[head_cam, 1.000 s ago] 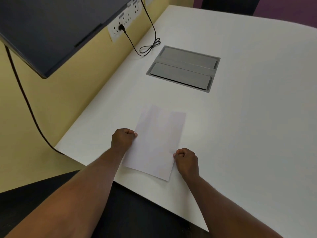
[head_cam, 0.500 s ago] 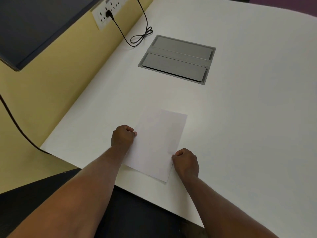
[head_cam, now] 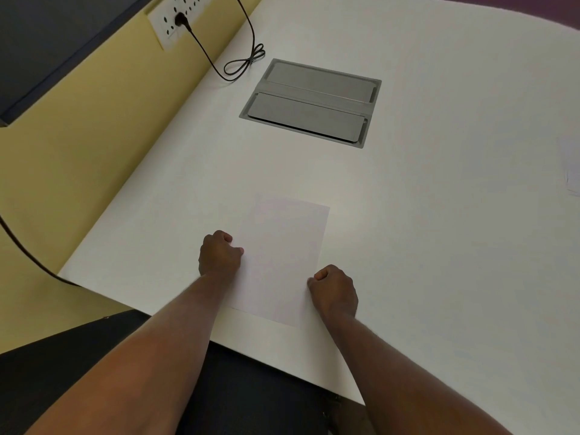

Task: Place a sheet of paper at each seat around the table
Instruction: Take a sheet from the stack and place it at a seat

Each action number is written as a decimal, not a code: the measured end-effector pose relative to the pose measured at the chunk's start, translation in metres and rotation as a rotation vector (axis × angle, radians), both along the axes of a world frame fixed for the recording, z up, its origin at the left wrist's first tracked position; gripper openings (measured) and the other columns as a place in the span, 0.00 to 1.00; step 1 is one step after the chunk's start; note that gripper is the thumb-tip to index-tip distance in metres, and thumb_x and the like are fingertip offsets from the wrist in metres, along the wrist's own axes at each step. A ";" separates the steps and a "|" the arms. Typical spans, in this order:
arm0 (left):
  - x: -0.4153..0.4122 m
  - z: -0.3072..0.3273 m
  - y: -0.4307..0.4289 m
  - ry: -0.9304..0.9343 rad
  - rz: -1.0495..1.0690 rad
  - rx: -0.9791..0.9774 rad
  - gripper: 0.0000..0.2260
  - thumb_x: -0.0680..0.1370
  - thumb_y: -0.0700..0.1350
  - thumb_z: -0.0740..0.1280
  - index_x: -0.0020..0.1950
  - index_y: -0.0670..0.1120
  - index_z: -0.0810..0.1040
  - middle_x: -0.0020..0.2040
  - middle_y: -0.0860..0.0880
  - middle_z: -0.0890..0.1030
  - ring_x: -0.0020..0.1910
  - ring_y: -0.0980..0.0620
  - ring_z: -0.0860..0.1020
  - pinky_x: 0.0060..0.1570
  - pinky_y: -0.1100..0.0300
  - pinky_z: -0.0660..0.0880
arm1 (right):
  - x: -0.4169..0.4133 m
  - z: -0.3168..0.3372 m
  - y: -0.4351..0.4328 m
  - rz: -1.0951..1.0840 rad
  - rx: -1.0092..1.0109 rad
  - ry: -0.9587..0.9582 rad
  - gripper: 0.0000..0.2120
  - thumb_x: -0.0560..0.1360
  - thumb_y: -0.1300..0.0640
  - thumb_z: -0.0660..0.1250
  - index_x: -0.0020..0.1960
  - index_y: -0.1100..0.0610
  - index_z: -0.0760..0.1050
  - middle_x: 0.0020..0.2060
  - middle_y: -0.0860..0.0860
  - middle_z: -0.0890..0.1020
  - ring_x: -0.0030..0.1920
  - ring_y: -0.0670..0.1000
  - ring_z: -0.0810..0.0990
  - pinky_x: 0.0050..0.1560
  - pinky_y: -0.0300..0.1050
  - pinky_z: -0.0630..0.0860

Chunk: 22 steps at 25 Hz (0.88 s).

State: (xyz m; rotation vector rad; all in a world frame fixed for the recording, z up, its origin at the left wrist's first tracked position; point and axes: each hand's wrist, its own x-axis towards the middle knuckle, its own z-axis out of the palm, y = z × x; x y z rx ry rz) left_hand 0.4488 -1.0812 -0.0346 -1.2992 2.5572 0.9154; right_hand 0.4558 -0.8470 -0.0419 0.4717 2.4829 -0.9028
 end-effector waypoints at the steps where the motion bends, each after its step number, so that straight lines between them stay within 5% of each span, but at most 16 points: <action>1: 0.001 -0.001 0.000 0.004 -0.028 -0.030 0.15 0.74 0.44 0.74 0.59 0.46 0.78 0.60 0.44 0.76 0.59 0.42 0.77 0.57 0.48 0.76 | 0.001 -0.001 0.000 0.011 0.004 0.010 0.04 0.71 0.52 0.68 0.45 0.49 0.77 0.43 0.45 0.82 0.42 0.51 0.79 0.42 0.43 0.72; 8: 0.010 -0.013 0.004 0.025 -0.238 -0.208 0.13 0.78 0.42 0.66 0.62 0.49 0.81 0.61 0.45 0.77 0.63 0.42 0.73 0.58 0.49 0.73 | 0.013 -0.010 0.001 0.435 0.296 0.407 0.22 0.74 0.54 0.66 0.68 0.54 0.71 0.63 0.52 0.73 0.60 0.56 0.73 0.54 0.54 0.72; 15: 0.008 -0.003 0.005 0.036 -0.183 -0.152 0.14 0.80 0.46 0.64 0.64 0.50 0.80 0.65 0.45 0.76 0.67 0.43 0.71 0.64 0.48 0.69 | 0.012 -0.004 0.004 0.466 0.247 0.380 0.26 0.79 0.50 0.60 0.76 0.52 0.66 0.75 0.50 0.68 0.73 0.53 0.66 0.72 0.54 0.60; 22: 0.019 0.053 0.025 0.072 -0.237 -0.189 0.23 0.82 0.51 0.60 0.76 0.46 0.68 0.78 0.48 0.67 0.78 0.48 0.61 0.75 0.50 0.59 | 0.013 0.047 0.023 0.570 0.218 0.394 0.34 0.82 0.43 0.52 0.82 0.55 0.47 0.82 0.51 0.48 0.81 0.50 0.43 0.80 0.57 0.40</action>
